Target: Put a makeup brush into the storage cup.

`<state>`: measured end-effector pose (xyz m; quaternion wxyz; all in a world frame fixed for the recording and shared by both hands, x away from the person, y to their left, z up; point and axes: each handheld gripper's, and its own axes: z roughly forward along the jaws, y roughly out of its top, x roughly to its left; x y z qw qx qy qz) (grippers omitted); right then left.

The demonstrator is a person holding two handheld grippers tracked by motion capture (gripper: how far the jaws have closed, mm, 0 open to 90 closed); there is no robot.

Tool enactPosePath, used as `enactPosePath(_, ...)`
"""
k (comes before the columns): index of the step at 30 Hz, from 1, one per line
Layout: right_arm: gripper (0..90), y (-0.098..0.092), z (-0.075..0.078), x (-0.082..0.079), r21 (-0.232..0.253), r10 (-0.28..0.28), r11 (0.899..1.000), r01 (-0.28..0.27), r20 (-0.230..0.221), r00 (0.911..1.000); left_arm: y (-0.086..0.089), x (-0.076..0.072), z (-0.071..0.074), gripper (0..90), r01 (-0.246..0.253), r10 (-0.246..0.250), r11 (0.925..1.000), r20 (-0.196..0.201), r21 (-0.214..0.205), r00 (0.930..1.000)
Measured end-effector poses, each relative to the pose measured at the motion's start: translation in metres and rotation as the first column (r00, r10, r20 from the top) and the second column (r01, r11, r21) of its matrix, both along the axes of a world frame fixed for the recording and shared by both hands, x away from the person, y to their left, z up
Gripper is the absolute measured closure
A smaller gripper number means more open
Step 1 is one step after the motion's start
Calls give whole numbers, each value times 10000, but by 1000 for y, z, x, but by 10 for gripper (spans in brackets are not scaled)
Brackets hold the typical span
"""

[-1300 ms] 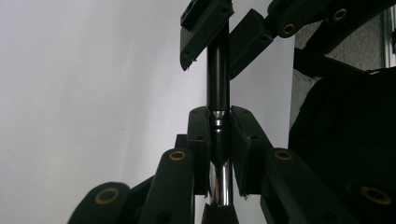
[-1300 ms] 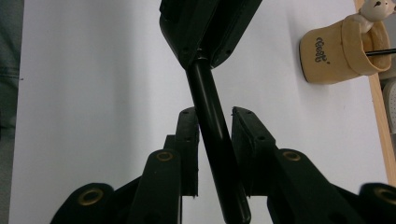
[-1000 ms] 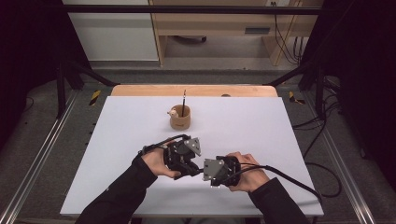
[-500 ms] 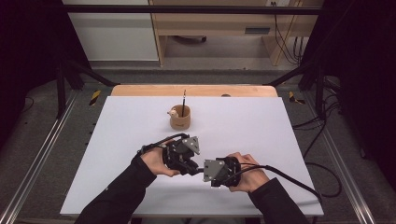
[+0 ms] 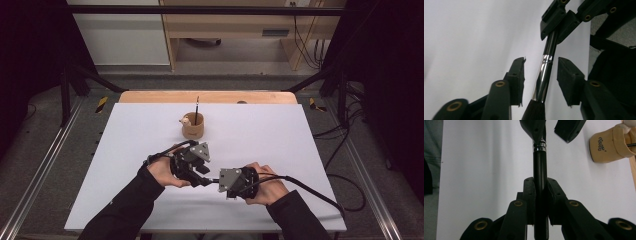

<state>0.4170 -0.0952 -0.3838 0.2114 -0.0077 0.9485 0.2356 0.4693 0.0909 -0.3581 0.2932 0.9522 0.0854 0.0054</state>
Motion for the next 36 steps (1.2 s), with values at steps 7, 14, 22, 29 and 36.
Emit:
enactPosePath(7,796,-2,3,5,66,-356,9993,357,-167,9992,14,3,6,400,-749,774,9950,357,-667,9964)
enactPosePath(14,796,-7,5,9,176,-703,9973,707,-217,9973,31,5,9,307,-1318,1382,9861,591,-1015,9886)
enactPosePath(22,796,-15,6,12,474,-1139,9922,1149,-216,9933,52,6,9,252,-2112,2218,9687,731,-1307,9723)
enactPosePath(29,795,-22,5,13,675,-1347,9884,1360,-237,9906,65,3,6,226,-2534,2687,9515,705,-1747,9606)
enactPosePath(36,795,-30,4,14,897,-1545,9834,1575,-395,9872,76,-3,-4,206,-2977,3186,9263,585,-2308,9461)
